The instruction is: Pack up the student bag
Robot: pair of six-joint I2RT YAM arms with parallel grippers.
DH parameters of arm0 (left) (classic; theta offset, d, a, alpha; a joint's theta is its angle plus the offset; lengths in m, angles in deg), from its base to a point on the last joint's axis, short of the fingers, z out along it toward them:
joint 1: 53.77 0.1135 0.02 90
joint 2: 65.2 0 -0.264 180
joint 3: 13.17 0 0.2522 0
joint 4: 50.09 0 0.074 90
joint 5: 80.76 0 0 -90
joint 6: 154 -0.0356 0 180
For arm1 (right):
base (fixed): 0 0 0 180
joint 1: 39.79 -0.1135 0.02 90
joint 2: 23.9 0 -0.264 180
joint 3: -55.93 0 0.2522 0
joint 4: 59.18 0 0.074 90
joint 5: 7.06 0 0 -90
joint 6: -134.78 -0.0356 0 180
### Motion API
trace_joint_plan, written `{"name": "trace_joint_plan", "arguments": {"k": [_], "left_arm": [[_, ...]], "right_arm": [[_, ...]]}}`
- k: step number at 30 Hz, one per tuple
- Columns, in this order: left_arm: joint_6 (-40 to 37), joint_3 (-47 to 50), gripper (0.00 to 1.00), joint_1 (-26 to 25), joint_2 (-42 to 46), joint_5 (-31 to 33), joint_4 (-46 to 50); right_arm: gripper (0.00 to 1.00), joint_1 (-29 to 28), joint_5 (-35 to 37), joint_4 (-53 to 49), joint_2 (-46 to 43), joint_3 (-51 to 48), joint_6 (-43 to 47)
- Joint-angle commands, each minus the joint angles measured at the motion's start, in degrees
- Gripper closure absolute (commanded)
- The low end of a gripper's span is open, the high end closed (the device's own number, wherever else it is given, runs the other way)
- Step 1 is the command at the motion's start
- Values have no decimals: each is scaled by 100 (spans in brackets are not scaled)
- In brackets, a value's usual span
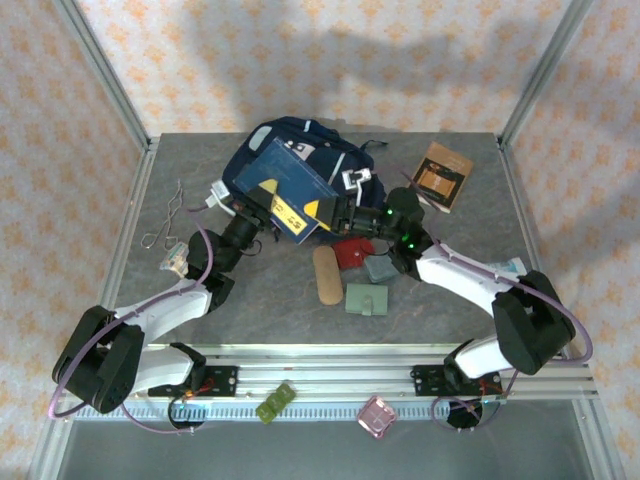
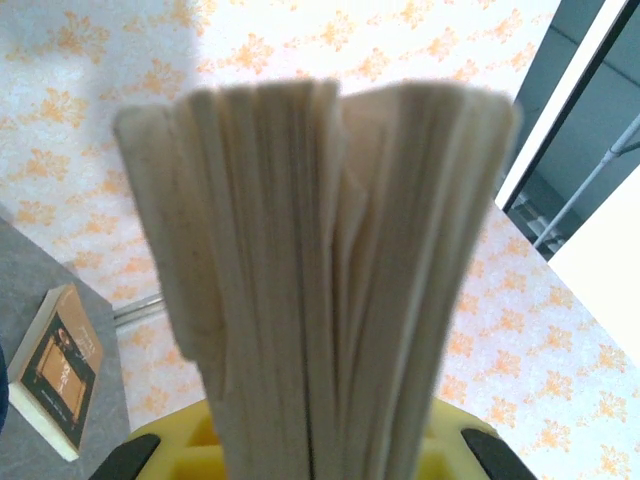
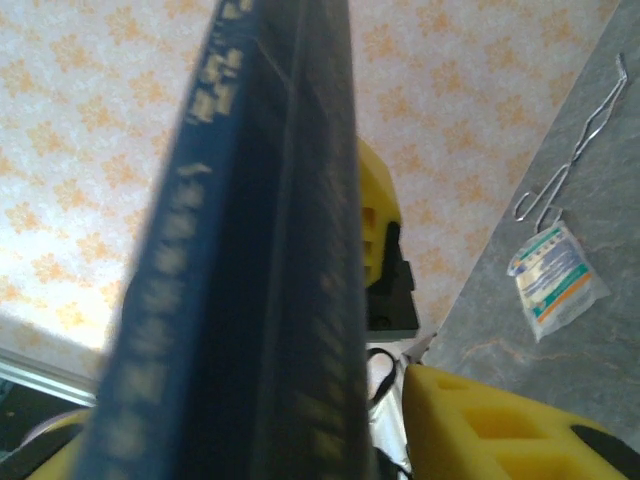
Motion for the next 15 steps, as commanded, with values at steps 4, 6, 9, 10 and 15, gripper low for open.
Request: {"name": "trace_joint_plan", "arguments": {"k": [4,6,9,10,15], "left_arm": [[-8,-169,97,-175,-160,45,-705],[-83,-161,75,-181,-171,47,-628],[-551,-378,52,-174,-52,31,495],[-946,-561,47,-168,-5,21,1133],[-2769,-1834,42,-254,-487,301,4084]], "right_arm": [[97,21,592,-9,-97,37,74],[100,134,681,-88,-145,11,100],[100,515,813,-192,-448,-228,44],[100,674,835,-341,-607,-290,105],[100,1386,1397,-1947,-1365,-286,887]]}}
